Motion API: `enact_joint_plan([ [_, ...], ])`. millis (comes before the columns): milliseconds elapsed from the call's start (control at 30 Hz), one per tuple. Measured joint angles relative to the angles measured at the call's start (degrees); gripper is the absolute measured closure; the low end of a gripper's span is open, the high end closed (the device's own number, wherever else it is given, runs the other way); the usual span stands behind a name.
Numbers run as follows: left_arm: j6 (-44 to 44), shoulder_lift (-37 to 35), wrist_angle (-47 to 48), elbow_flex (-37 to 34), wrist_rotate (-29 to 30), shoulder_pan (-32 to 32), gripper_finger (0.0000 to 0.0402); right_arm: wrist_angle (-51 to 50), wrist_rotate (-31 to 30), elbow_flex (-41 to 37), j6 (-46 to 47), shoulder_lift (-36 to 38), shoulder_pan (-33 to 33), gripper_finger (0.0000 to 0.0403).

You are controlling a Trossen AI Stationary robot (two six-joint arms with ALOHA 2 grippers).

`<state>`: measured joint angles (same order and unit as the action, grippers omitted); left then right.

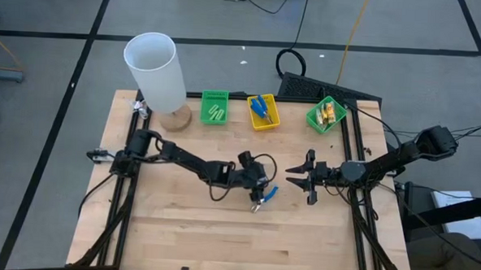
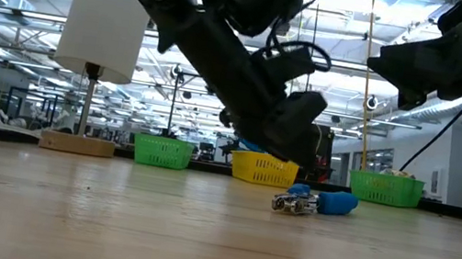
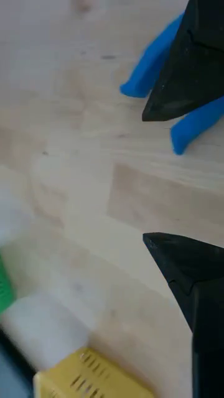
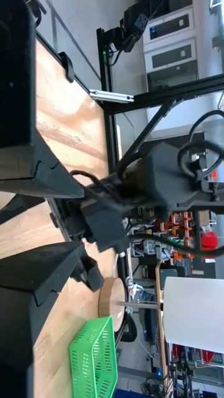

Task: Pick & Place School Supplies
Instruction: Put the blue puncher into the yellow bin

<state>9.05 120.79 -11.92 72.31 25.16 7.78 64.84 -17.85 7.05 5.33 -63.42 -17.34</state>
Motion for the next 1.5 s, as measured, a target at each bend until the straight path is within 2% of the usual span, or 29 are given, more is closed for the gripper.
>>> enact_joint_plan([
  [267,0.01,0.02,3.03,-0.09,-4.10,0.44,0.0092,0.01,-0.24,0.00,-0.42,0.00,0.00,0.0289],
  [500,-0.14,2.49,2.17,0.29,-2.36,1.63,0.0092,0.02,-0.31,0.00,-0.42,0.02,0.00,0.0289],
  [667,2.33,2.10,7.35,0.39,5.38,2.21,0.0092,-0.07,-0.27,-0.03,-0.42,0.02,0.00,0.0289],
  [867,5.75,-0.92,22.97,0.22,17.97,2.91,0.0092,-0.32,-0.16,-0.02,-0.42,0.00,0.00,0.0289],
  [967,11.49,-2.29,31.93,0.15,19.62,3.54,0.0092,-0.53,-0.13,-0.04,-0.42,-0.01,0.00,0.0289],
  [1067,19.27,-3.39,40.05,0.17,19.52,3.92,0.0092,-1.00,-0.11,-0.02,-0.42,0.00,0.01,0.0289],
  [1167,23.46,-3.55,43.95,0.13,17.54,4.10,0.0092,-0.96,-0.09,-0.02,-0.42,0.00,0.00,0.0289],
  [1500,20.50,-3.98,46.90,0.22,12.60,4.57,0.0092,-0.85,-0.09,-0.02,-0.42,0.00,0.01,0.0289],
])
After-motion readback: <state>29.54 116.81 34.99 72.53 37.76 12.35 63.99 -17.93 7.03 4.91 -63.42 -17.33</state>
